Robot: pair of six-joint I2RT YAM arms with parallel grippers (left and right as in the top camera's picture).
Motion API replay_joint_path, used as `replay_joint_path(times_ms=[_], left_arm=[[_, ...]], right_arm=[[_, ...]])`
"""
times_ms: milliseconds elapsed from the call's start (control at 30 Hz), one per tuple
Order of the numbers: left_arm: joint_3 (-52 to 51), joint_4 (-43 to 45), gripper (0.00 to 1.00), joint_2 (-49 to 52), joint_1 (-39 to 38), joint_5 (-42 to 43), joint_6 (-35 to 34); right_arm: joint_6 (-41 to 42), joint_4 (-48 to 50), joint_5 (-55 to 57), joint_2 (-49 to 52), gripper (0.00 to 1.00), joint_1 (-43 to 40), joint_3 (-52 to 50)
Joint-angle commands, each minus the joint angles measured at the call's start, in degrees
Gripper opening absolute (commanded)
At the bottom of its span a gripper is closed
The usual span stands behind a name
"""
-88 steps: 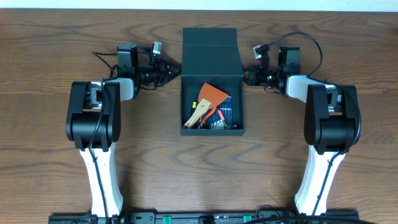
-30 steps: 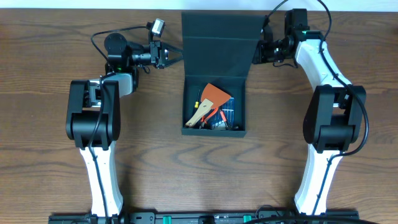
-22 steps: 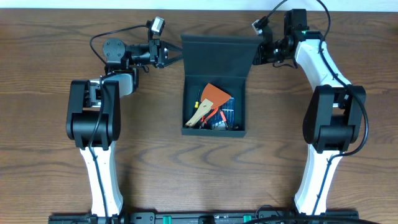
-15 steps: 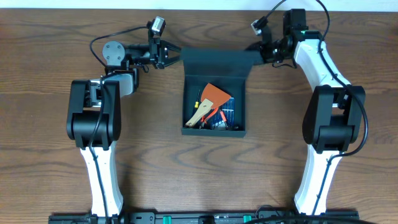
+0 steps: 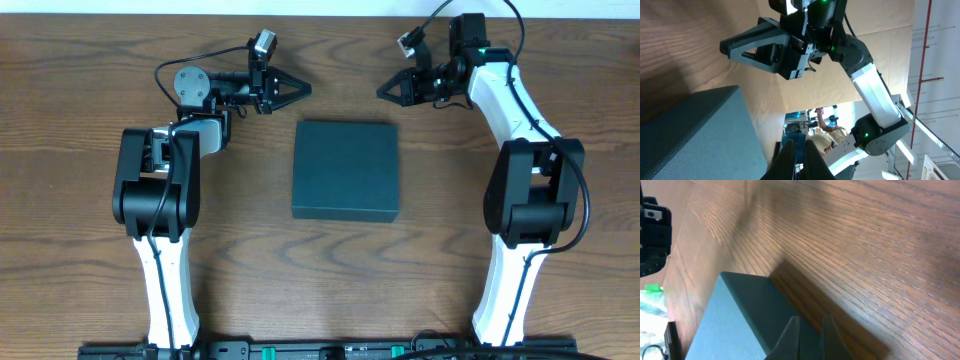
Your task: Pack container
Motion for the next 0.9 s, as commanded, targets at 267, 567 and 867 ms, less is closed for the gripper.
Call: replay_joint_path(times_ms=[267,567,867], left_arm=[[1.2,0.0,0.52,-2.3,1.5,1.2,-0.7],[1.2,-6.5,0.83,-2.3,7.8,-0.8,-2.0],[1.2,-6.6,0.83,-2.6,14.1,1.3,-4.5]], right_arm=[[-0.3,-0.9,1.4,-6.6,0.99,1.2,1.9],[0.8,-2.0,7.6,-11.5,0.99,1.2,1.9],[0.7,-8.0,18.4,-17.4,0.99,1.2,1.9]])
